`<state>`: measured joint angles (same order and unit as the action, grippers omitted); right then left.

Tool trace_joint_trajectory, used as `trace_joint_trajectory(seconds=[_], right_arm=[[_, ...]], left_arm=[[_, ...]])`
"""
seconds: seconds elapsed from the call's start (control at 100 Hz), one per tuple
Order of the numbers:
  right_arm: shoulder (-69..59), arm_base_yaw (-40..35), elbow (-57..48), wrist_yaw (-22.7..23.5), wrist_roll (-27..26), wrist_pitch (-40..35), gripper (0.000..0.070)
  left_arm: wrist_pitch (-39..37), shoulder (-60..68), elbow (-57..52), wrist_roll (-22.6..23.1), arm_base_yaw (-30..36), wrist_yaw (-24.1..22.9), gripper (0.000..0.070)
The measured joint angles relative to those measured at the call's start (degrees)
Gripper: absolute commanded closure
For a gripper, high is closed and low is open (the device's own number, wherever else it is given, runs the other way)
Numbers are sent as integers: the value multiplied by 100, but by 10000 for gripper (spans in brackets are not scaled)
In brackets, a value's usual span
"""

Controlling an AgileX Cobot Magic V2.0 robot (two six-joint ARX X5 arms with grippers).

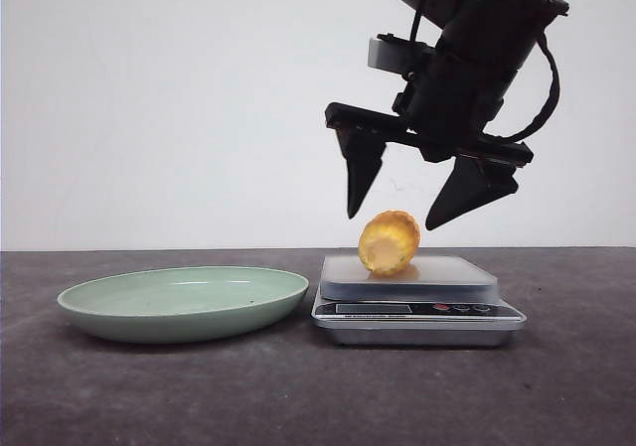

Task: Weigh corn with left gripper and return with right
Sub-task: 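Lower the right gripper onto the corn on the scale and grasp it, then lift the corn with the right gripper and carry it over the plate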

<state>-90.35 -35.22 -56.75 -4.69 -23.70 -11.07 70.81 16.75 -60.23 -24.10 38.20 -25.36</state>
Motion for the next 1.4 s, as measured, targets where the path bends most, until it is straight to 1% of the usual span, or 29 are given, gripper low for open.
trace_joint_trajectory(seconds=[0.32, 0.4, 0.42, 0.43, 0.44, 0.45, 0.46, 0.47, 0.48, 0.51, 0.56, 0.57, 0.73, 0.9, 1.03, 1.12, 1.21, 1.27, 1.4], right_arm=[[-326, 20, -22, 28, -245, 0, 256], [-378, 11, -22, 20, -289, -31, 269], [-378, 7, -22, 13, -304, -28, 298], [-378, 4, -22, 7, -315, -24, 317], [-378, 4, -22, 2, -321, -20, 353], [-378, 4, -22, 2, -321, -13, 366], [-378, 4, -22, 0, -328, -7, 405], [-378, 2, -22, 0, -337, 2, 420], [-378, 2, -22, -2, -339, 7, 464], [-378, 2, -22, -2, -345, 13, 538], [-378, 0, -22, -7, -361, 13, 696], [-378, 0, -22, -7, -361, 13, 700], [-376, -42, -28, -13, -356, 22, 700], [-131, -273, -236, 9, -221, -199, 700], [313, -603, -826, 39, 7, -503, 700], [439, -876, -1333, 17, 90, -525, 700], [387, -1169, -1685, -20, 96, -407, 700], [227, -1381, -1851, -138, 63, -232, 700], [-295, -1665, -1954, -262, -219, 197, 700]], left_arm=[[-4, 0, -2, 55, 2, -2, 275], [-22, 0, -2, 57, 2, -4, 275], [-28, 0, -2, 59, 2, -4, 275], [-31, 0, -2, 59, 2, -4, 275], [-33, 0, -2, 61, 2, -4, 275], [-33, 0, -2, 61, 2, -4, 275], [-35, 0, -2, 61, 0, -4, 275], [-35, 0, -2, 61, 2, -4, 275], [-35, 0, -2, 61, 2, -4, 275], [-42, 0, -2, 66, 0, -4, 275], [-59, 0, -2, 74, 0, -4, 275], [-63, 0, 0, 74, 0, -4, 276], [-68, 0, -2, 79, 2, -7, 275], [-68, 0, 0, 79, 0, -11, 276], [-68, 0, 0, 79, 0, -11, 275], [-81, 0, -2, 79, 2, -13, 276], [-140, 0, 0, 79, 2, -15, 276], [-205, 0, 0, 76, 0, -15, 276], [-289, 0, 0, 76, 2, -17, 275]])
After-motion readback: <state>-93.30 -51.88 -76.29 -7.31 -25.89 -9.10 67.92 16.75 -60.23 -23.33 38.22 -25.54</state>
